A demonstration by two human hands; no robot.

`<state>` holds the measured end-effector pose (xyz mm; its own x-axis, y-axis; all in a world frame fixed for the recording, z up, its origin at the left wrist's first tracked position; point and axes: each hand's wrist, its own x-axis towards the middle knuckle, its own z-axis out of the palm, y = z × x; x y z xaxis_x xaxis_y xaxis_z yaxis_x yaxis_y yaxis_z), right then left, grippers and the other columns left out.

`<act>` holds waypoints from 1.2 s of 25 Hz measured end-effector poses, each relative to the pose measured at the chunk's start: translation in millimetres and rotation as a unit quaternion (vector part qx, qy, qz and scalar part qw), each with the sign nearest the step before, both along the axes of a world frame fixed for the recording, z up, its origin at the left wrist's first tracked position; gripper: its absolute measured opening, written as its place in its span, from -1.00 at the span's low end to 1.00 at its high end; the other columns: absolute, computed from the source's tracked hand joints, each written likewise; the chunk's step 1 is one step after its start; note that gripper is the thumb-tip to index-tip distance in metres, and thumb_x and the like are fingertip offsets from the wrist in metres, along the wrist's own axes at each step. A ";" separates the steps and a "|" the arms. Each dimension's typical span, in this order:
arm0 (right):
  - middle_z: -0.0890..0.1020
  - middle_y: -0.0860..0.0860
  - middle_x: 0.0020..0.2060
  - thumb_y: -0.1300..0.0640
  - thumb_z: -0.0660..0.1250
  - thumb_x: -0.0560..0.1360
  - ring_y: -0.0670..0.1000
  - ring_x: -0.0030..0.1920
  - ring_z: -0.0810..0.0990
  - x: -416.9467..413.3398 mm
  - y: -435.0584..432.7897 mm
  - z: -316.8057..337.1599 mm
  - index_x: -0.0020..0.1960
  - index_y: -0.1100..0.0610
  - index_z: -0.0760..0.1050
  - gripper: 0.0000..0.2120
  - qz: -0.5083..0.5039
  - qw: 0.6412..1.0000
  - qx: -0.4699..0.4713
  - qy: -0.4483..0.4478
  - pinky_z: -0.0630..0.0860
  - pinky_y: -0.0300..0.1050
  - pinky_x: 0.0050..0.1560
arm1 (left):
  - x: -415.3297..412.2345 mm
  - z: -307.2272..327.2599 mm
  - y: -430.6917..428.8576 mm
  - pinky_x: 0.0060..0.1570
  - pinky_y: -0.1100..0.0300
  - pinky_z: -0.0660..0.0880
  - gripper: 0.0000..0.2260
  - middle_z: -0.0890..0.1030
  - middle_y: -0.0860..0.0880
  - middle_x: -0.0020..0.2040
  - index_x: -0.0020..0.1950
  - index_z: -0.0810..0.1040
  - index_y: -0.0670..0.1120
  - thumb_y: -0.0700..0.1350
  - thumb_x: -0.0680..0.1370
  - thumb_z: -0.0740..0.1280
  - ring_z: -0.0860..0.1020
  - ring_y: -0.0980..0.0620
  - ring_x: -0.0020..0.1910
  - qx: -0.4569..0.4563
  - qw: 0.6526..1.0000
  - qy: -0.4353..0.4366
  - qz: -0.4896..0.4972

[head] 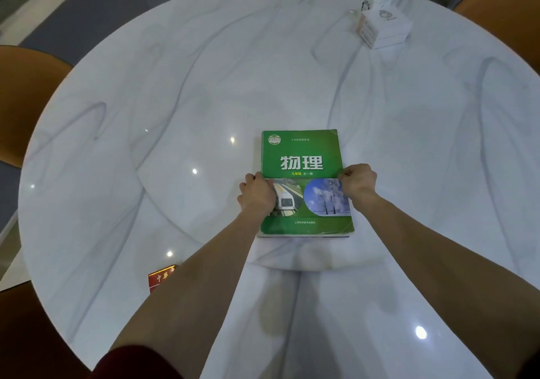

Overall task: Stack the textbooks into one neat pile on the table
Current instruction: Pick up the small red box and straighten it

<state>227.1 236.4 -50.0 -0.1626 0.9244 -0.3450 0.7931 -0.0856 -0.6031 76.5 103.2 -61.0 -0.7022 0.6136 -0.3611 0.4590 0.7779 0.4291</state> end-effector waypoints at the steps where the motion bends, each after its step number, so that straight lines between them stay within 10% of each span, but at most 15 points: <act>1: 0.54 0.22 -0.38 0.38 0.18 0.46 0.15 -0.22 0.50 -0.4 -1.9 4.0 -0.13 0.44 0.57 -0.80 0.013 1.000 0.006 -0.017 0.42 -0.16 -0.21 | -2.9 2.3 -1.7 0.14 -0.11 0.44 -0.70 0.44 -0.23 0.20 0.21 0.41 -0.23 -0.07 0.64 0.05 0.43 -0.21 0.18 0.001 1.000 -0.004 -0.013; 6: 0.54 0.26 0.12 0.29 0.19 0.50 0.27 0.12 0.53 -5.1 -22.2 25.4 0.15 0.31 0.51 -0.73 0.097 0.985 0.107 -0.091 0.50 0.04 0.07 | -16.8 16.8 -23.8 0.00 0.03 0.49 -0.71 0.59 -0.22 0.12 0.24 0.47 -0.20 -0.09 0.61 0.16 0.55 -0.17 0.08 0.061 0.996 0.002 -0.059; 18: 0.58 0.16 0.04 0.10 0.17 0.52 0.18 0.06 0.53 -52.1 -130.2 54.9 0.10 0.21 0.53 -0.73 0.401 0.879 0.233 -0.112 0.49 0.01 -0.01 | -30.5 46.9 -126.2 0.05 0.03 0.45 -0.66 0.51 -0.14 0.21 0.34 0.40 -0.11 -0.08 0.57 0.18 0.45 -0.12 0.21 -0.016 0.975 0.170 -0.144; 30: 0.54 0.12 0.15 0.09 0.12 0.55 0.15 0.14 0.49 -86.7 -245.1 23.4 0.23 0.17 0.46 -0.68 0.530 0.817 0.193 -0.121 0.43 -0.01 0.07 | -44.6 29.1 -259.3 0.13 0.02 0.45 -0.57 0.42 -0.14 0.30 0.39 0.33 -0.12 -0.04 0.54 0.24 0.36 -0.12 0.29 -0.062 0.983 0.131 -0.113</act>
